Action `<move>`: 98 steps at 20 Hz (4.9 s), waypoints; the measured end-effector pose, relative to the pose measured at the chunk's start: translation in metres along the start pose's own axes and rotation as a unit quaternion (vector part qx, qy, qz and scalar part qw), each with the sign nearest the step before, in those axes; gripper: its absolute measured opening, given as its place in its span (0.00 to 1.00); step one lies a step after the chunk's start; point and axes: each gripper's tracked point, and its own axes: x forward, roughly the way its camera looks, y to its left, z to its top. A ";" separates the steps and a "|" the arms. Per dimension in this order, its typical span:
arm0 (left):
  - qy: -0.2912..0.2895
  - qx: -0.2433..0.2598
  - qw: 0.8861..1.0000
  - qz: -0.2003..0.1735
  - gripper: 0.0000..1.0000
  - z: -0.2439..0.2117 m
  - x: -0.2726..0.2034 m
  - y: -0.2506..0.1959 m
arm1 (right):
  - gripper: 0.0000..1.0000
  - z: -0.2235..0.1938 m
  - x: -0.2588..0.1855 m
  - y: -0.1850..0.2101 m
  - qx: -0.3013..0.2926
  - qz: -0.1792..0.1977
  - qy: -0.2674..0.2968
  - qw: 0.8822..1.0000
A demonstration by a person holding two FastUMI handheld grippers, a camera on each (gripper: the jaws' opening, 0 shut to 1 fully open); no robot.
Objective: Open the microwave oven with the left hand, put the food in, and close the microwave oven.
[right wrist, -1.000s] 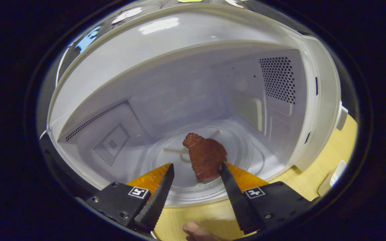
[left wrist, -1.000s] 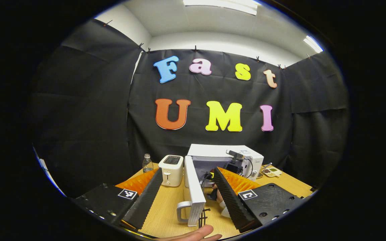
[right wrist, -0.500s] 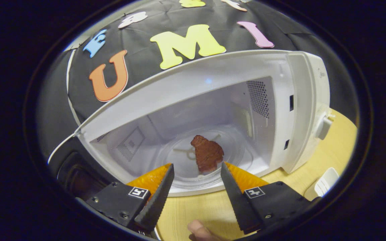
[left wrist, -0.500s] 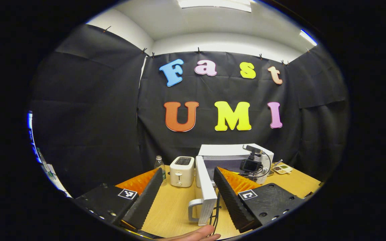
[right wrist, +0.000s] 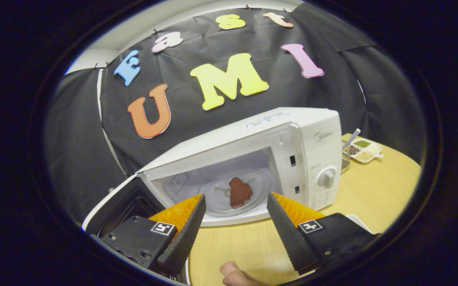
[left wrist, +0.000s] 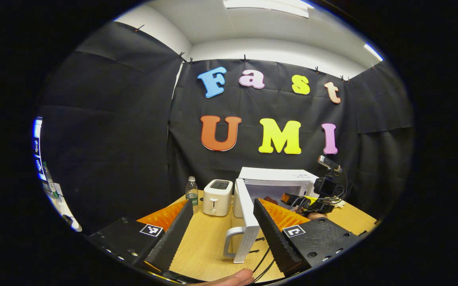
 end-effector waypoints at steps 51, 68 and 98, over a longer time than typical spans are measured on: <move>0.055 -0.014 0.982 -0.179 0.00 -0.153 0.125 -0.109 | 1.00 0.168 -0.447 -0.183 -0.140 0.002 -0.204 0.969; 0.095 0.043 0.969 -0.226 0.00 -0.174 0.201 -0.259 | 1.00 0.192 -0.495 -0.253 -0.131 -0.037 -0.251 0.958; 0.099 0.103 0.975 -0.171 0.01 -0.177 0.295 -0.312 | 1.00 0.175 -0.455 -0.285 -0.120 -0.061 -0.205 0.969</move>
